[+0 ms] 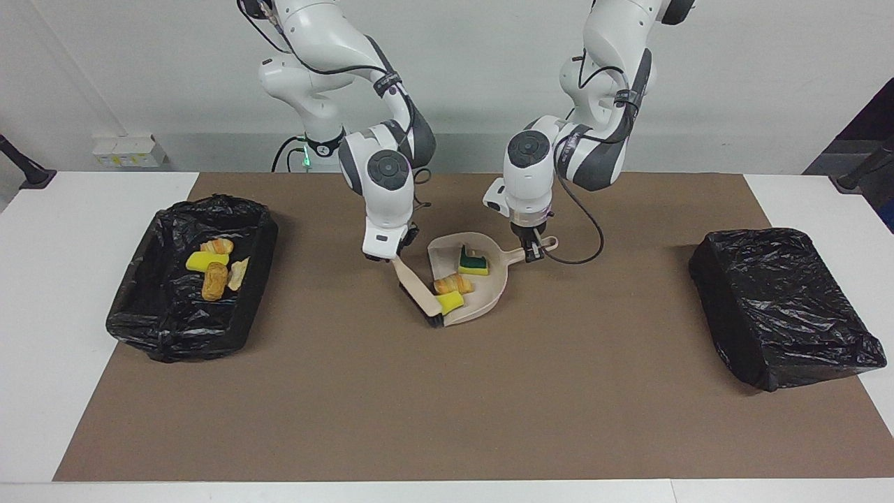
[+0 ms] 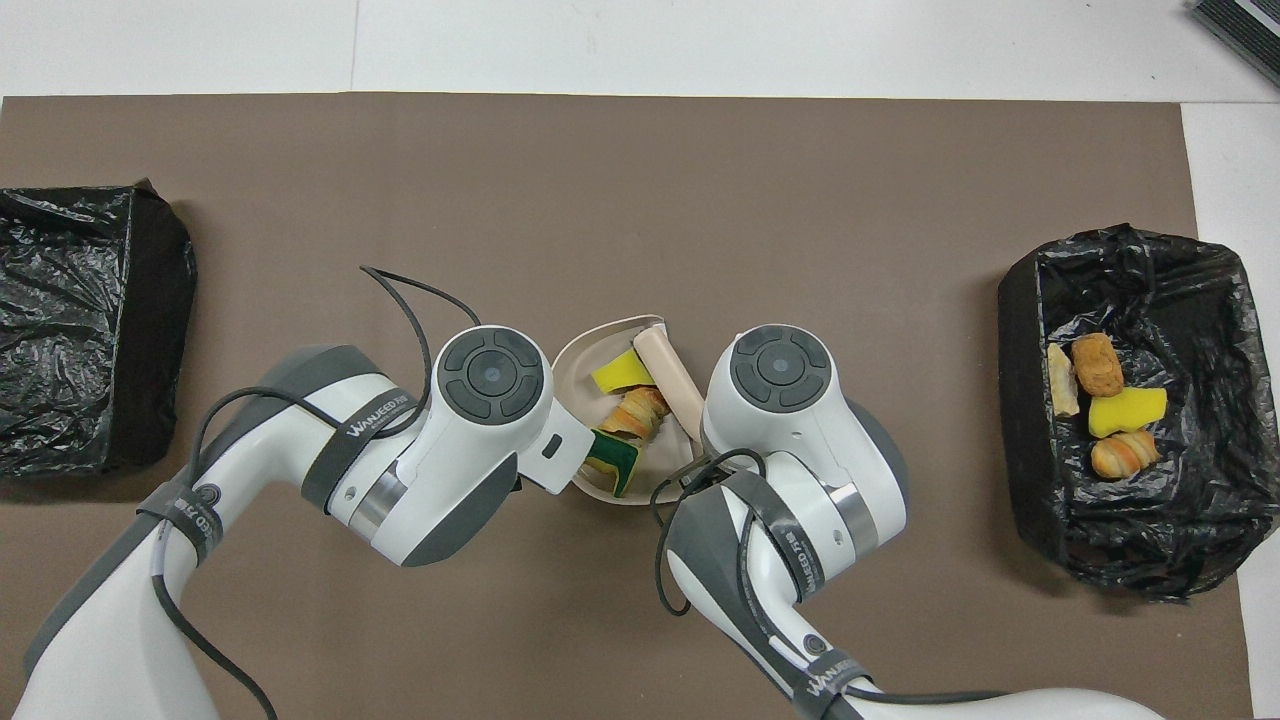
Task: Sweep and dump trash in bin
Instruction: 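Sweep the sponges and bread into the dustpan with the right gripper's brush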
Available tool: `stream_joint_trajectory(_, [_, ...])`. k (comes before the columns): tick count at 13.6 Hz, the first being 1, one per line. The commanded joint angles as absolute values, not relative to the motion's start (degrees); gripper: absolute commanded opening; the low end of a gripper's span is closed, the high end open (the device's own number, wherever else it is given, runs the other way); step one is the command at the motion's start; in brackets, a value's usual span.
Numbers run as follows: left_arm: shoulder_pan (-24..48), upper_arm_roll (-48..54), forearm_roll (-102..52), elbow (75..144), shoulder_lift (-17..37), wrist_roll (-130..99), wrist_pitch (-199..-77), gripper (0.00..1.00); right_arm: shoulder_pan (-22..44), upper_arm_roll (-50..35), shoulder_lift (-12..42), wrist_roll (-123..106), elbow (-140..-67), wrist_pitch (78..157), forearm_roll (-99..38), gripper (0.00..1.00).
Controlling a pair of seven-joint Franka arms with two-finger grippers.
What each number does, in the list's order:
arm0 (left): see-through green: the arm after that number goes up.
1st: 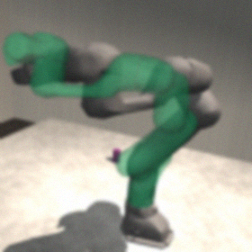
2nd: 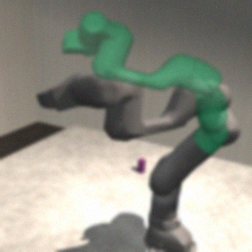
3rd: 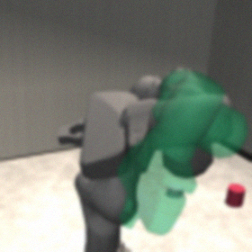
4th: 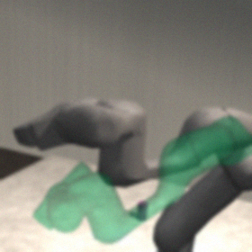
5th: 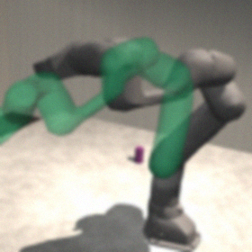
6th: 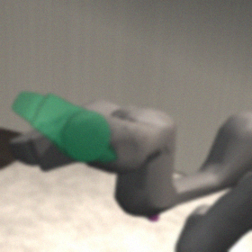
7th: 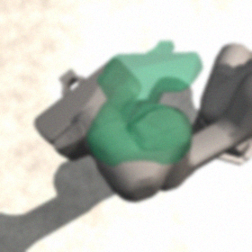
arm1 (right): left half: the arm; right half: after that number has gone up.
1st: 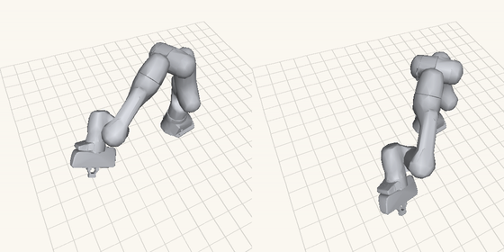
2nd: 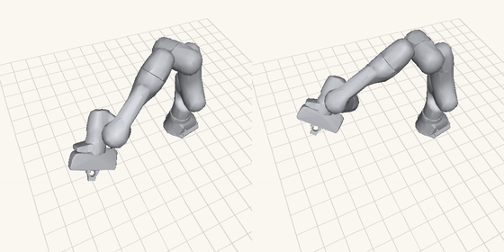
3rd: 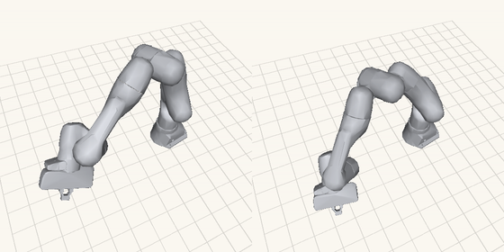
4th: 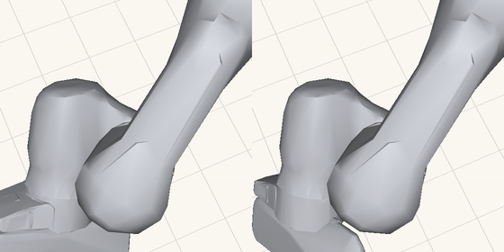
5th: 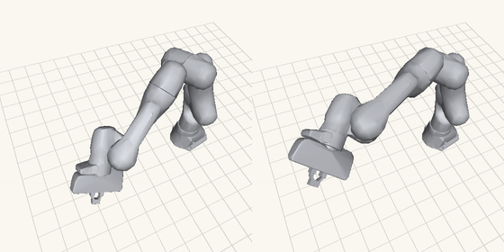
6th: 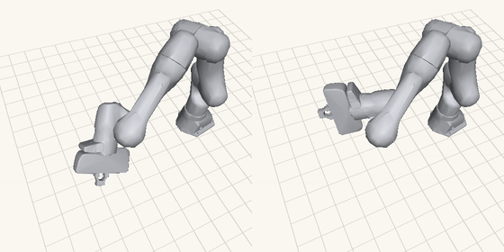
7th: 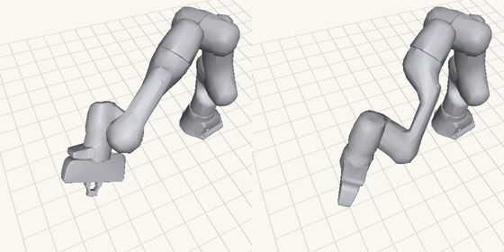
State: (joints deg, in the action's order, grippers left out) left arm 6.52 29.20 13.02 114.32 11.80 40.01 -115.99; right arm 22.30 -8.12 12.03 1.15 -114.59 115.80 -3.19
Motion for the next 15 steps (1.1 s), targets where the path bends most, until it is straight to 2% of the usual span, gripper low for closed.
stream_joint_trajectory(1, [7.0, 28.9, 13.5, 116.2, 9.8, 38.5, -115.8, 0.00, 19.6, -8.3, 8.5, 3.5, -114.5, 111.7, -5.2, 0.00])
stream_joint_trajectory(8, [6.1, 26.8, 13.1, 115.5, 9.1, 39.4, -116.5, 0.00, 15.6, -7.9, 0.3, 15.6, -114.2, 96.6, -5.4, 0.00])
stream_joint_trajectory(10, [5.7, 26.4, 12.7, 115.5, 7.6, 42.4, -116.5, 0.00, 15.8, -8.3, -0.3, 21.6, -114.8, 96.6, -6.0, 0.00])
stream_joint_trajectory(13, [5.3, 22.2, 8.4, 115.5, 2.9, 50.5, -115.8, 0.00, 17.0, -8.3, -1.6, 23.5, -116.9, 97.3, -15.5, 0.00])
stream_joint_trajectory(15, [5.3, 18.0, 8.3, 115.6, 0.4, 55.0, -115.6, 0.00, 21.0, -8.4, -1.9, 25.4, -119.6, 100.3, -16.3, 0.00])
